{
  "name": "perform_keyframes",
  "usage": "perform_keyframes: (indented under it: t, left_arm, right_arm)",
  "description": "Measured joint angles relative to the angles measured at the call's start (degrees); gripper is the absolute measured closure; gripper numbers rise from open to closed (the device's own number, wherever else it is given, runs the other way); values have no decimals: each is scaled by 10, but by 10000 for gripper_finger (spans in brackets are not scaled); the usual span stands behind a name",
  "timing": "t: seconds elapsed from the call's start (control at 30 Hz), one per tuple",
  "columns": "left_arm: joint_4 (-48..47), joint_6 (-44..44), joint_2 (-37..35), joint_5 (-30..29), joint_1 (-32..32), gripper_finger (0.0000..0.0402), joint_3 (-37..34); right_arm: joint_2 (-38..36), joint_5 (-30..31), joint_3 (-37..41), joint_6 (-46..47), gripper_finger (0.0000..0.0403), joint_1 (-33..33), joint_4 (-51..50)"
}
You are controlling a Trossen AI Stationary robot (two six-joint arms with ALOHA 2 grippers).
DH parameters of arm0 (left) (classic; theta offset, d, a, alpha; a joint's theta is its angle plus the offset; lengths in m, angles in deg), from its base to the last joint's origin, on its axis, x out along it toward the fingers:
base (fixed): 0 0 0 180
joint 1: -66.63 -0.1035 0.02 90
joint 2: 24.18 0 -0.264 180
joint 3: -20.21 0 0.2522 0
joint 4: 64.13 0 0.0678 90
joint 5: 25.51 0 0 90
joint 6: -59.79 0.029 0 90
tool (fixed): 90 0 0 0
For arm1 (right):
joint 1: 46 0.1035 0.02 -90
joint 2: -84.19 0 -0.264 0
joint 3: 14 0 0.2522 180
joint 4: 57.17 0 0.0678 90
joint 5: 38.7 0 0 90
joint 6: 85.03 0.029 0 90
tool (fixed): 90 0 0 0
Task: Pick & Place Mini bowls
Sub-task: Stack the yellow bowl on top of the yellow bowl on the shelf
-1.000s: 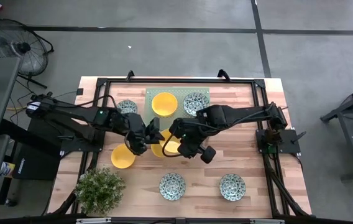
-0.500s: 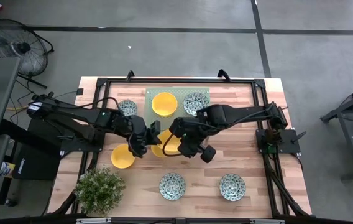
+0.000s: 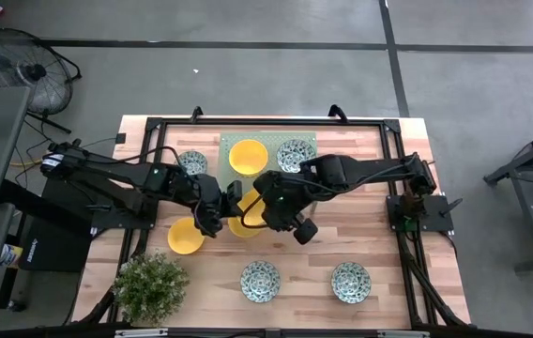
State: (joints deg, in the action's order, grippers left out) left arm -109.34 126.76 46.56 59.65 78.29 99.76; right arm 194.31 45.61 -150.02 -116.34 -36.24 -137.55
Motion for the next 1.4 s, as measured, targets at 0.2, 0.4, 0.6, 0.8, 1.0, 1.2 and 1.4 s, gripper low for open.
perform_keyframes:
  t: [0.2,0.4,0.6,0.8,1.0,1.2,1.4]
  left_arm:
    - [4,-16,0,-27,0,401,2]
    - [0,-61,-3,-61,0,401,2]
    - [-33,-113,-3,-90,0,401,38]
    - [-93,-121,-3,-124,0,401,95]
    - [-185,-140,-3,-144,0,401,140]
    - [-250,-174,-2,-168,0,401,156]
    - [-323,-227,-2,-183,0,401,187]
  right_arm:
    - [-37,51,0,35,190,5,1]
    - [-82,101,0,73,179,11,20]
    - [-121,157,0,125,179,21,32]
    - [-147,206,0,164,179,25,31]
    - [-158,256,0,212,178,25,35]
    - [-159,308,0,277,178,27,21]
    - [-161,352,0,395,178,24,-24]
